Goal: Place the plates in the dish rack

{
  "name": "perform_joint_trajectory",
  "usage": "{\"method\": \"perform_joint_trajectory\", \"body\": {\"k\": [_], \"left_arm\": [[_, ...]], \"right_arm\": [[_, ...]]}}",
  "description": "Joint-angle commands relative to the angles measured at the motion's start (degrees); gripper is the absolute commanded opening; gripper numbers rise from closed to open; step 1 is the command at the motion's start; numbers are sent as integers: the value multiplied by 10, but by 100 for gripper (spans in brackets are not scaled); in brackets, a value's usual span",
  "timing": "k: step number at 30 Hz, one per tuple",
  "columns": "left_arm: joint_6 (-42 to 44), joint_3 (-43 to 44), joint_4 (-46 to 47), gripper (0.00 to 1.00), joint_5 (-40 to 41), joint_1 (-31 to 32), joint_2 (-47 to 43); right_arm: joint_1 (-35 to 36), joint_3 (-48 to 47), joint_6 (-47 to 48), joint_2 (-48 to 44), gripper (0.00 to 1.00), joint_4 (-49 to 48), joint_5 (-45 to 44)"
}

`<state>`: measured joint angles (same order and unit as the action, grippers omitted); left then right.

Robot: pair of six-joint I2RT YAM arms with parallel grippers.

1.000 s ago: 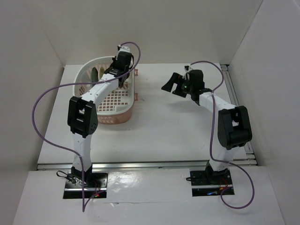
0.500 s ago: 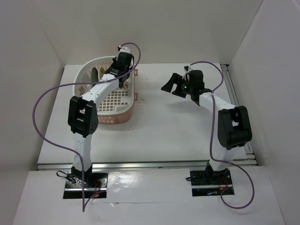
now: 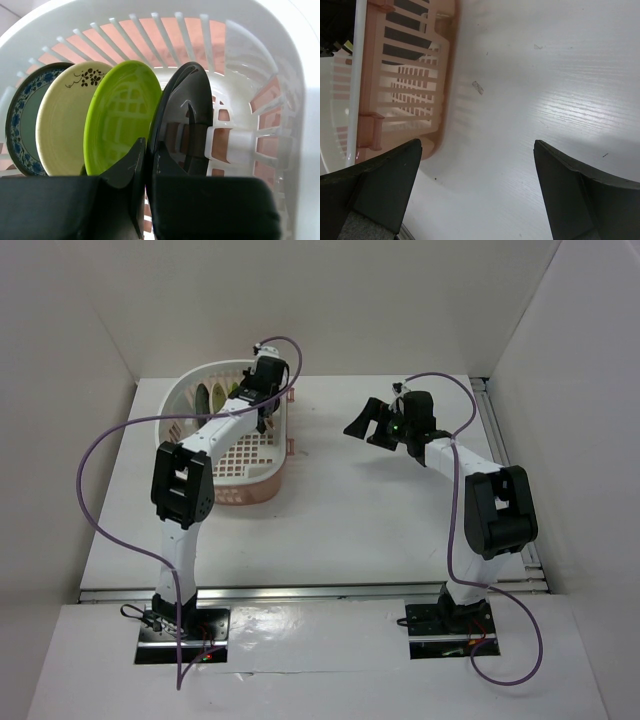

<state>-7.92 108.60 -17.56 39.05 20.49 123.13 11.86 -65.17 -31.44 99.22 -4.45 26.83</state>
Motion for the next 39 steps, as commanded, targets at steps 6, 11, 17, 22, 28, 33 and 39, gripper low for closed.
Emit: {"method": "perform_joint_trajectory", "body": {"k": [6,11,17,22,28,33,39], "left_arm": [[-28,30,-5,40,-6,-2,4],[-28,35,-5,61,-11,-2,4],[-17,47,-10,75,-40,-2,-44],[-17,58,-35,100,-90,20,-113],[-76,49,-99,100,-137,27,-240],[-92,-29,-135,100,-153,32,-355],[-130,-166,-171,100,-139,65,-517]], "right_arm": [[4,6,3,-8,100,-28,6],[4,6,3,-8,100,-33,11],[4,0,9,-8,100,-28,11],[4,-52,44,-8,100,23,-8],[11,-180,106,-45,100,116,-90],[23,-232,133,-100,100,198,-157],[62,-282,155,-176,100,294,-234]]}}
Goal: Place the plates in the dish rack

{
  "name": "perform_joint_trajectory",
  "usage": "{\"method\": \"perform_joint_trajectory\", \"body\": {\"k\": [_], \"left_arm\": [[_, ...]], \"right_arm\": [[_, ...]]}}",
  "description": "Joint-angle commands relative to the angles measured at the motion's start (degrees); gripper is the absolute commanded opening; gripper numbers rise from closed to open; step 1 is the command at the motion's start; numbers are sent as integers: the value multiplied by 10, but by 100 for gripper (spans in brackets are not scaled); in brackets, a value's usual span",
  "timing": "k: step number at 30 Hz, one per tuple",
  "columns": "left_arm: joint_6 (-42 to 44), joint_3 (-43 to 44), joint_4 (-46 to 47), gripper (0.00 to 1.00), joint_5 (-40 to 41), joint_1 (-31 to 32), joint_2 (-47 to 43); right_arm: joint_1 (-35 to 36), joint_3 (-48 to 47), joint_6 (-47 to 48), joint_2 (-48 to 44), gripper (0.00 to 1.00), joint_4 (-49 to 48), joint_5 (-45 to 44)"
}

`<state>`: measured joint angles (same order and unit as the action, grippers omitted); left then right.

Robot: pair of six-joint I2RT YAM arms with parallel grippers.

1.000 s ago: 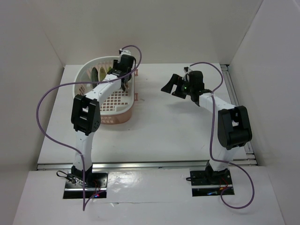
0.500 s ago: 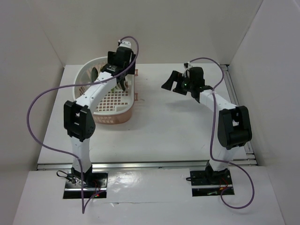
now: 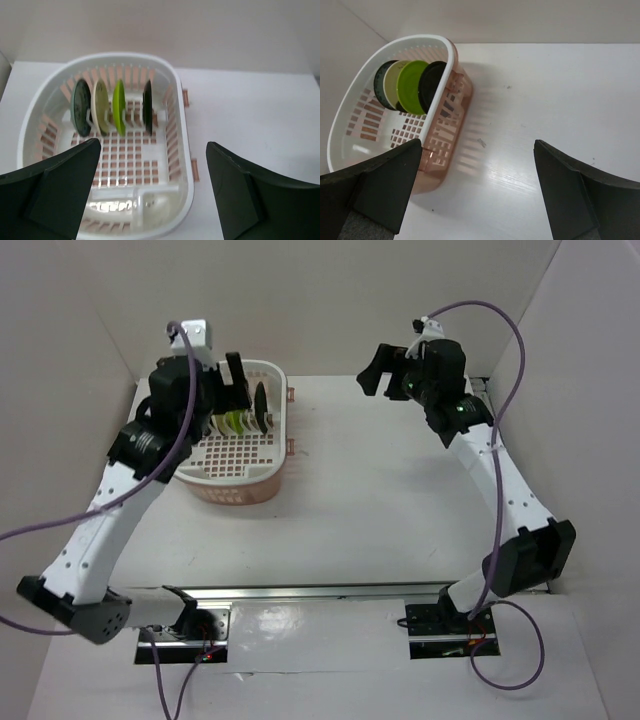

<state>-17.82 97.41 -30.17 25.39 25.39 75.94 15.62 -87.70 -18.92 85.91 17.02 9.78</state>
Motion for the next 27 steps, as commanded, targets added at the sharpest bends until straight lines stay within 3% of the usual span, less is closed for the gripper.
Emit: {"method": "perform_joint_trajectory", "body": {"k": [1,5,11,17,27], "left_arm": [[-39,-64,-55,100,-3,22,-65],[-74,-117,-110,100,-24,33,-166],[-66,-207,-148,100,-29,34,-334],[-64,-173,-233,100,-10,34,-404],[-94,-176,-316,100,-9,34,-471]], "right_arm": [[30,-70,37,-43,100,101,-75],[77,-78,56,-128,100,197,-156],[111,60,33,-317,100,210,-216],[106,110,12,-411,100,311,-236],[88,150,12,-492,100,377,-210]]}}
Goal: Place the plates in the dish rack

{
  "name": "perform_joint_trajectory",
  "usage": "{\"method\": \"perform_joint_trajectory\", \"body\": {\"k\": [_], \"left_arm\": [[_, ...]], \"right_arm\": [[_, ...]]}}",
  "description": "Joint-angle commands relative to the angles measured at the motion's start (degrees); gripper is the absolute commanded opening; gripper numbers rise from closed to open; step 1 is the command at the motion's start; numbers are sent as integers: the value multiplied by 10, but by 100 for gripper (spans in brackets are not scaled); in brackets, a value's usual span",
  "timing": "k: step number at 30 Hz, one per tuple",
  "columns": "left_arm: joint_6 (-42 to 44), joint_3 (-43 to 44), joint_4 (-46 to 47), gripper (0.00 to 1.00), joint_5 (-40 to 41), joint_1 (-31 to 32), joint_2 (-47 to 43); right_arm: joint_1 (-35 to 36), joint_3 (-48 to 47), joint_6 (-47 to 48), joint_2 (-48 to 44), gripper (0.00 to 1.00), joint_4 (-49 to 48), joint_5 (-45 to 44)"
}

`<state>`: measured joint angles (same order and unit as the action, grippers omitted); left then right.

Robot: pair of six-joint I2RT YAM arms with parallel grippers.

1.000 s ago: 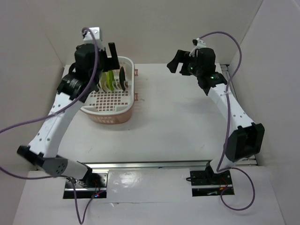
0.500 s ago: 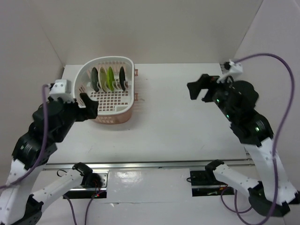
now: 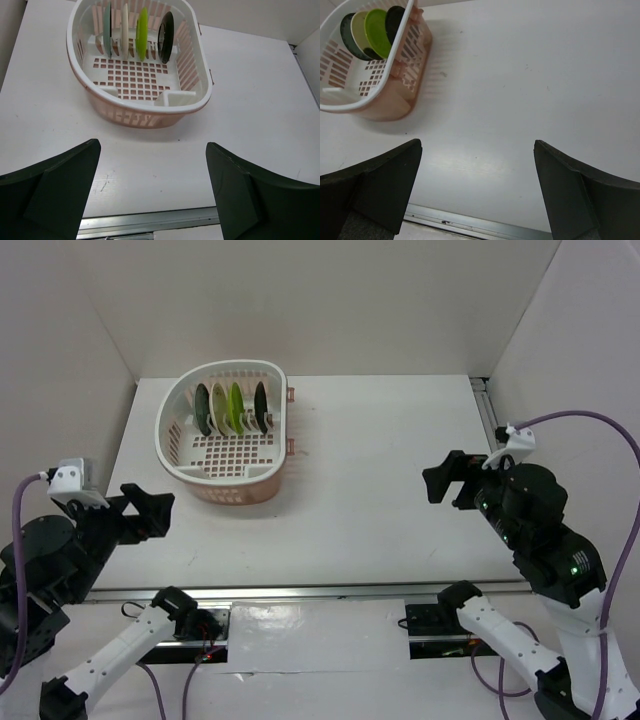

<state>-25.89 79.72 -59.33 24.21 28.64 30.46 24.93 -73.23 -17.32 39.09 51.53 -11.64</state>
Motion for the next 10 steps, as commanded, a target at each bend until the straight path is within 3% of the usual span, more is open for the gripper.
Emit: {"method": "perform_joint_trajectory", "body": {"k": [1,10], "left_arm": [[-14,1,-30,100,2,1,-16],[-14,6,-35,100,-8,1,-22]], "right_arm": [[-10,5,-4,-30,100,38,4],[-10,12,-10,-36,100,44,-1]]}}
